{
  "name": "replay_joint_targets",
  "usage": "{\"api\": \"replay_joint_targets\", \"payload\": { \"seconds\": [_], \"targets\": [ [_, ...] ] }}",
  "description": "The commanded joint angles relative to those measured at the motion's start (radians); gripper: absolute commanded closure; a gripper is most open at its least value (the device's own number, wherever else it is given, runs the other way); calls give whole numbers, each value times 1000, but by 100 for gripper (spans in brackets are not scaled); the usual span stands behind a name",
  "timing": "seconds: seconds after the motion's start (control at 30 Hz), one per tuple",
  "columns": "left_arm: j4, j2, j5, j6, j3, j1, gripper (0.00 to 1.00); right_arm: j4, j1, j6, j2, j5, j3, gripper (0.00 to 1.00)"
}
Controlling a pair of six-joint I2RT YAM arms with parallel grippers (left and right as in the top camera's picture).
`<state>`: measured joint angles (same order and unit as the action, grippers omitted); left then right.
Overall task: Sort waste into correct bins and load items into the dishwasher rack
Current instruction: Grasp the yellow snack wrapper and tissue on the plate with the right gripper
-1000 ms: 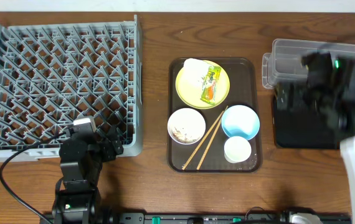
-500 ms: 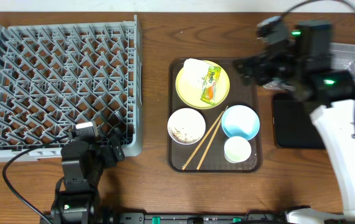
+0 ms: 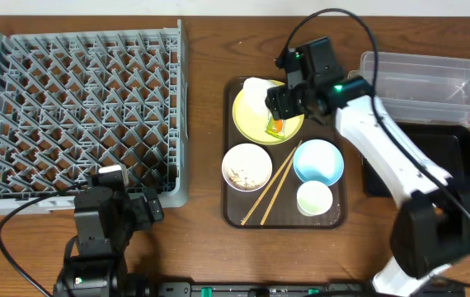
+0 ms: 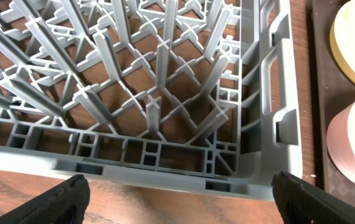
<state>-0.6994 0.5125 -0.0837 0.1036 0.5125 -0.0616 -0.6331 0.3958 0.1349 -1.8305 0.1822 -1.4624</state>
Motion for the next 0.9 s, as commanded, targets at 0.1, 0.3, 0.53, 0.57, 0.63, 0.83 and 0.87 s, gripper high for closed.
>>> {"api": "replay_joint_targets", "payload": {
  "seconds": [0.1,0.3,0.53,0.57,0.63,0.83,0.87],
  "targets": [
    [0,-2,-13,-9,17,4,4,14,6,150,-121,-52,-16,41],
    [0,-2,-13,-9,17,4,4,14,7,217,-192,-133,-16,42],
    [0,-2,-13,-9,17,4,4,49,20,235,-251,-134,-16,44],
    [0,-2,-13,-9,17,4,4,56,20,239,-259,-134,-16,46],
    [0,-2,-13,-9,17,4,4,66,22,244,-279,-134,-16,50],
    [0,-2,-13,-9,17,4,4,73,27,280,-314,-126,-16,87],
    [0,-2,-13,-9,17,4,4,77,27,280,-314,-126,-16,94]
  ]
}}
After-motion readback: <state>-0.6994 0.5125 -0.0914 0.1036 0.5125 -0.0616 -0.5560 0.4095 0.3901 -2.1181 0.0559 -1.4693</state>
